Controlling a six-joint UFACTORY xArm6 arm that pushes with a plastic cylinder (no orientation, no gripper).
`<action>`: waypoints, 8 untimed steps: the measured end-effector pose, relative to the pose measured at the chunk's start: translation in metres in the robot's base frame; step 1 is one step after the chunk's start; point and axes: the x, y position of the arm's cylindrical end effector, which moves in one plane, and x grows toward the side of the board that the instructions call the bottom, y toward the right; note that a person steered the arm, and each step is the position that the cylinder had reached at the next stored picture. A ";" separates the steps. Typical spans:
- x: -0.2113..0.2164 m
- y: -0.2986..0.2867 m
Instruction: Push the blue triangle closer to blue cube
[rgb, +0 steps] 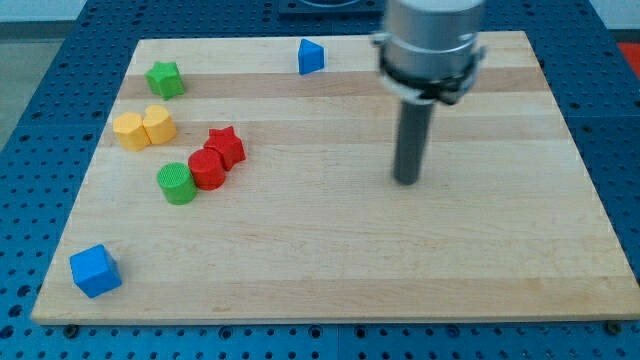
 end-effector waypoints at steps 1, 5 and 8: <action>-0.045 0.063; -0.181 0.014; -0.252 -0.115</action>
